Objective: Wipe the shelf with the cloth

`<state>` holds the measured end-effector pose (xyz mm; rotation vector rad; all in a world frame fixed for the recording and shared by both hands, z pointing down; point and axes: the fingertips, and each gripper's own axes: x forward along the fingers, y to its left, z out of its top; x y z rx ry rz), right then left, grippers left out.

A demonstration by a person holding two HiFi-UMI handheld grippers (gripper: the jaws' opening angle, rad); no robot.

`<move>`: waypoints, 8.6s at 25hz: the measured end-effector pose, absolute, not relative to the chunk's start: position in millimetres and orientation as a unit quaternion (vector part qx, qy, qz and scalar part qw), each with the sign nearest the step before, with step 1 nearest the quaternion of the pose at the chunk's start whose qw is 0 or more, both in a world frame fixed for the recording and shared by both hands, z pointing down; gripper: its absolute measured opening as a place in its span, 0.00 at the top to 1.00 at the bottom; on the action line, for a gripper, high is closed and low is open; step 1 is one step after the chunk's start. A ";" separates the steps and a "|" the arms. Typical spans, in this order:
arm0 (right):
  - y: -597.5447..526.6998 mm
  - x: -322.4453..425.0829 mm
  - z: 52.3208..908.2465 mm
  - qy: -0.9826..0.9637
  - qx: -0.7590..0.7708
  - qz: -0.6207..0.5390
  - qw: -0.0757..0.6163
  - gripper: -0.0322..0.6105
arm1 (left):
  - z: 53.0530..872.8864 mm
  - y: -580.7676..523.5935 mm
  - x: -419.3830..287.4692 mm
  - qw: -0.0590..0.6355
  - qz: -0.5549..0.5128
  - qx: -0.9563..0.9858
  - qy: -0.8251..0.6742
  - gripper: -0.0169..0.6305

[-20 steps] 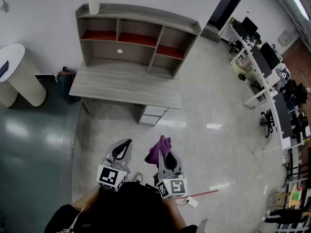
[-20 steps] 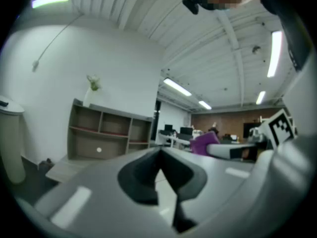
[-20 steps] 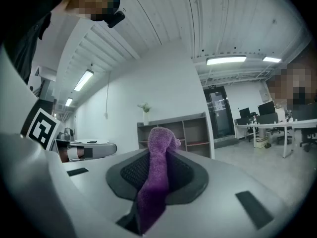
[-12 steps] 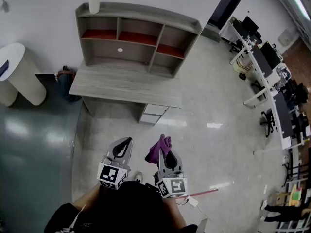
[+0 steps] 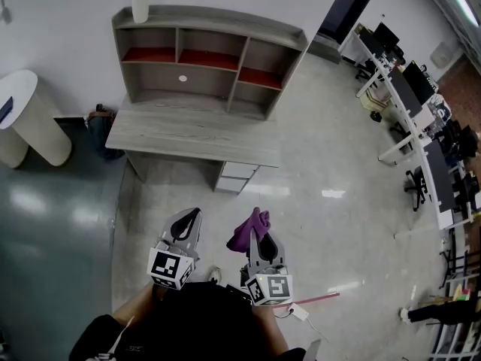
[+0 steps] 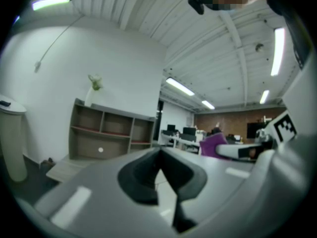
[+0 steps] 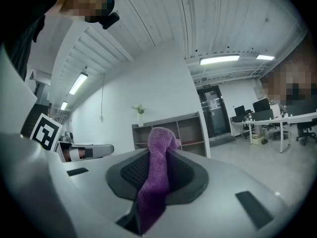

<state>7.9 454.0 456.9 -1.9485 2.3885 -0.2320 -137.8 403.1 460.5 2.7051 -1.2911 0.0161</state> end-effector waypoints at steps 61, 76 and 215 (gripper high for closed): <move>22.5 115.0 493.6 0.737 -0.671 -0.080 -0.020 0.84 | 511.5 -15.7 -47.4 0.111 0.033 0.905 -0.410 0.97; -103.4 220.0 507.7 0.764 -0.639 -0.084 -0.033 0.84 | 493.9 -109.3 50.5 0.094 0.040 0.882 -0.459 0.97; -241.7 219.0 581.0 0.686 -0.691 -0.096 -0.204 0.84 | 488.4 -167.8 4.2 0.119 0.011 0.902 -0.414 0.97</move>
